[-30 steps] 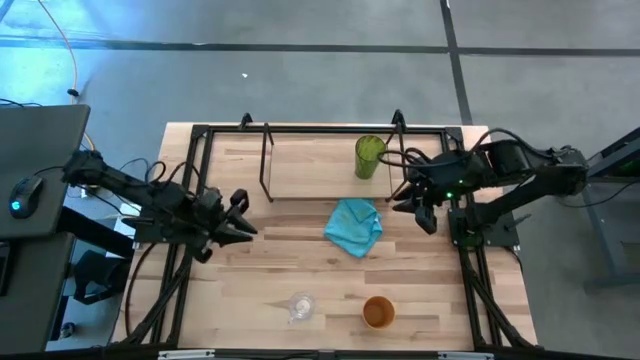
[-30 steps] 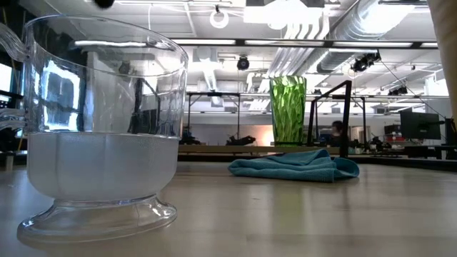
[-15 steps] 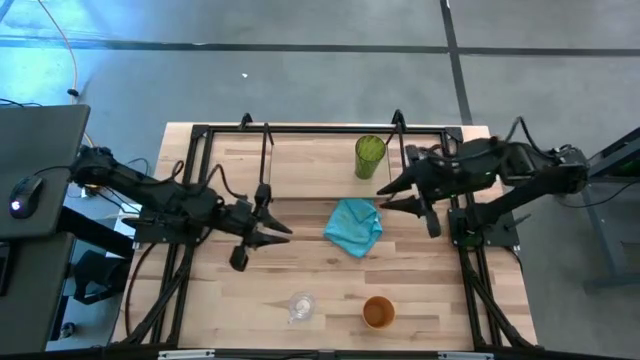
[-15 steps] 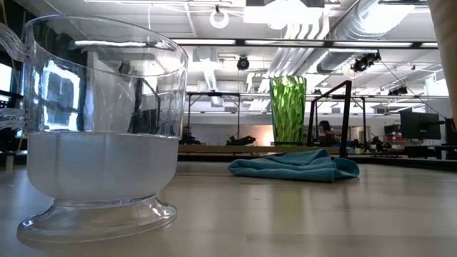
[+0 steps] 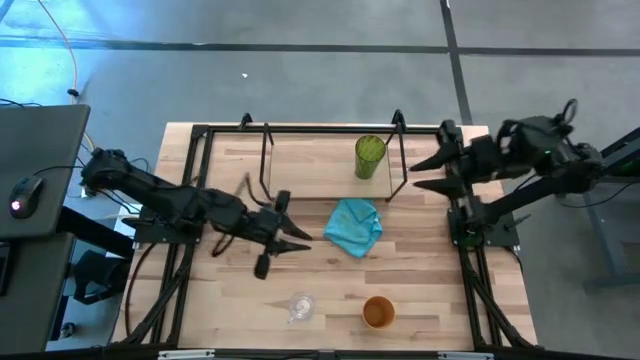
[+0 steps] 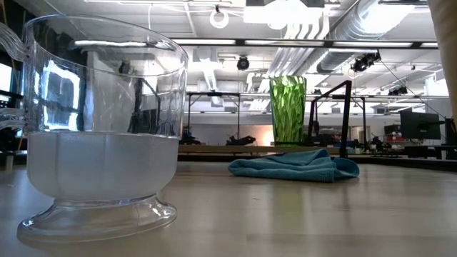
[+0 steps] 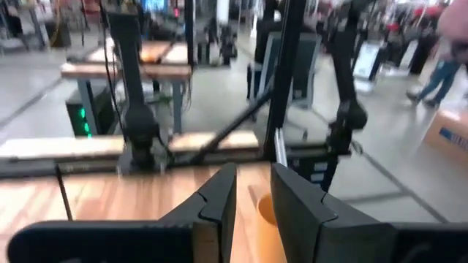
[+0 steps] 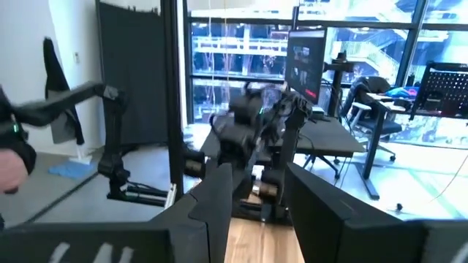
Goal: Stack small to large cups/mugs on shelf
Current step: Put the yellow cup on the shelf
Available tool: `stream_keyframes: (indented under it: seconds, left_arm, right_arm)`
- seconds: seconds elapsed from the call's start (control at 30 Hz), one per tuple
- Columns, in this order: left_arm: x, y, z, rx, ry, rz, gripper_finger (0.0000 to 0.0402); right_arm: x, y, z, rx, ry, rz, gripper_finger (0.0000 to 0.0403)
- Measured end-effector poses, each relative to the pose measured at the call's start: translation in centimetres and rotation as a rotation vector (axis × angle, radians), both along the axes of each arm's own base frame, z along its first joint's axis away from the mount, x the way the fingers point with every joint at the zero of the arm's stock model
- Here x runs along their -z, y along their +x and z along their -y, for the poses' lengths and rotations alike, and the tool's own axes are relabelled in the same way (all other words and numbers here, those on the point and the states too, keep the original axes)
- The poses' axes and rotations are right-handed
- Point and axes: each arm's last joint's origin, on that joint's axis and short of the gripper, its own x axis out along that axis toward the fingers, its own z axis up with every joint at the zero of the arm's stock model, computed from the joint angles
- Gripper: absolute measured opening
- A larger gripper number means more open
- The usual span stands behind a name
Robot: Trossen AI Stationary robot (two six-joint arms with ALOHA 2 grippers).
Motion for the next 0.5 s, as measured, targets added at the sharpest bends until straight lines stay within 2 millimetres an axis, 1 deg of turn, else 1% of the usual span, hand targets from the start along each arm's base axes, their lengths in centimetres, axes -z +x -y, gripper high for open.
stream_keyframes:
  seconds: [0.13,0.23,0.33,0.5]
  left_arm:
    - [1.7,2.2,0.8,0.049,-0.045,-0.077,0.0076]
    - [2.6,3.8,1.2,0.062,-0.057,-0.141,0.0076]
    - [2.5,5.2,1.6,0.064,-0.045,-0.201,0.0076]
    - [1.8,7.6,1.8,0.025,-0.032,-0.306,0.0076]
  right_arm:
    - [-0.3,-2.0,0.6,0.015,-0.007,0.016,0.0119]
    - [0.0,-3.3,1.0,0.075,-0.018,-0.011,0.0119]
    - [0.3,-4.2,1.5,0.152,-0.027,-0.047,0.0119]
    - [0.8,-5.7,2.2,0.277,-0.041,-0.086,0.0119]
